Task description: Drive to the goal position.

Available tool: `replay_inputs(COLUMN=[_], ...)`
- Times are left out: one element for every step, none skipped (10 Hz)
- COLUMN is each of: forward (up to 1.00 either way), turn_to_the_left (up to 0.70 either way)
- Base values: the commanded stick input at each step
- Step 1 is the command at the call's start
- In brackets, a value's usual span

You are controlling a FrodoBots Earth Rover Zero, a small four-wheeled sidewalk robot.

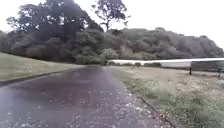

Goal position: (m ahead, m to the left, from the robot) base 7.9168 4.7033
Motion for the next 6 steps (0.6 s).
replay_inputs(forward=[0.45, 0.45, 0.45, 0.45, 0.45, 0.45], turn_to_the_left=[0.02, 0.02, 0.02, 0.02, 0.02, 0.02])
